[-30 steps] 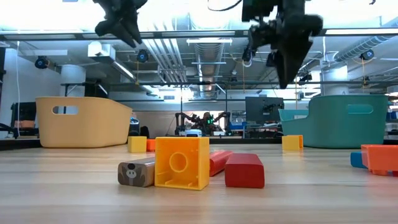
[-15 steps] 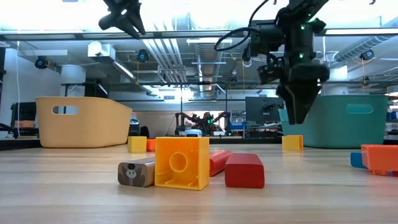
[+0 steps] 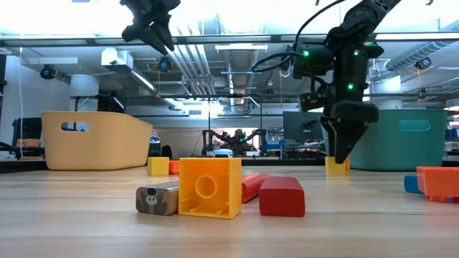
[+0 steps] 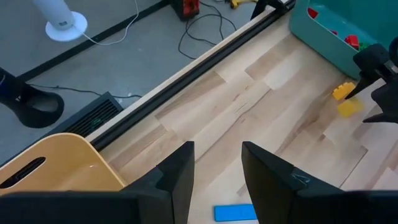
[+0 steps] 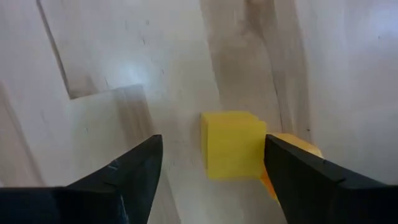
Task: Sort blocks by size
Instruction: Put the yellow block into the blue bin
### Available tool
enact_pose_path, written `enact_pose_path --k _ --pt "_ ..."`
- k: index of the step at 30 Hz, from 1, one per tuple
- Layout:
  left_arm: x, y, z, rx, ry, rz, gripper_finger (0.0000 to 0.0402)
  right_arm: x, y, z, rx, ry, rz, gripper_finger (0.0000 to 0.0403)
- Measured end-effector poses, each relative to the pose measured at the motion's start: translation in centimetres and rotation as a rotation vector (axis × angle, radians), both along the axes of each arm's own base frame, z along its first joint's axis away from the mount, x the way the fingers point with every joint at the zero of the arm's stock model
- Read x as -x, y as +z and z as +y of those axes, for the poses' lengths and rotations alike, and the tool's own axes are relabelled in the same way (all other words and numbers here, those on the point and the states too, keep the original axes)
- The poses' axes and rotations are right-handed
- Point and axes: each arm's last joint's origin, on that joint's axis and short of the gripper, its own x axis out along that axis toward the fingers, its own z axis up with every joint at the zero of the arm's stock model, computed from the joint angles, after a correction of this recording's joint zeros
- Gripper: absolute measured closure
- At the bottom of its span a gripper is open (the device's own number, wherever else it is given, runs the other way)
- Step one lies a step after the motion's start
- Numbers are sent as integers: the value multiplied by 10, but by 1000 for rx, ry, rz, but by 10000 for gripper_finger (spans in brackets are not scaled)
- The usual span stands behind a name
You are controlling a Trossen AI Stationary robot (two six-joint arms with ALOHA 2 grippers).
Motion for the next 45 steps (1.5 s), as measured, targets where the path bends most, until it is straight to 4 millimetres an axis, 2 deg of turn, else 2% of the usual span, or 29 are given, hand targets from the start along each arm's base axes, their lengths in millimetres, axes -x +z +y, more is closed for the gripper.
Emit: enact_pose_path --k 7,20,25,28,32,34,36,40,45 --pt "-1 -1 0 2 0 3 281 -1 -5 0 14 26 -35 163" --pt "-1 -1 0 14 17 -9 281 1 -9 0 17 64 -46 271" --pt "-1 -1 0 26 34 -21 281 -3 -4 0 -7 54 -61 278" --pt "0 1 -2 42 40 -34 281 -18 22 -2 -21 21 -155 278" --pt "-1 13 -6 60 39 -94 281 -33 79 -11 62 -83 -239 278" --pt "-1 19 -9 65 45 -124 281 -30 103 -21 129 -190 -201 278" --pt "-1 26 -12 68 48 -156 281 -20 122 -35 192 -330 -122 278" --pt "-2 36 -17 77 49 -205 281 10 137 -61 308 -579 50 278" --pt "-4 41 -27 105 44 -246 281 36 136 -90 350 -817 121 260"
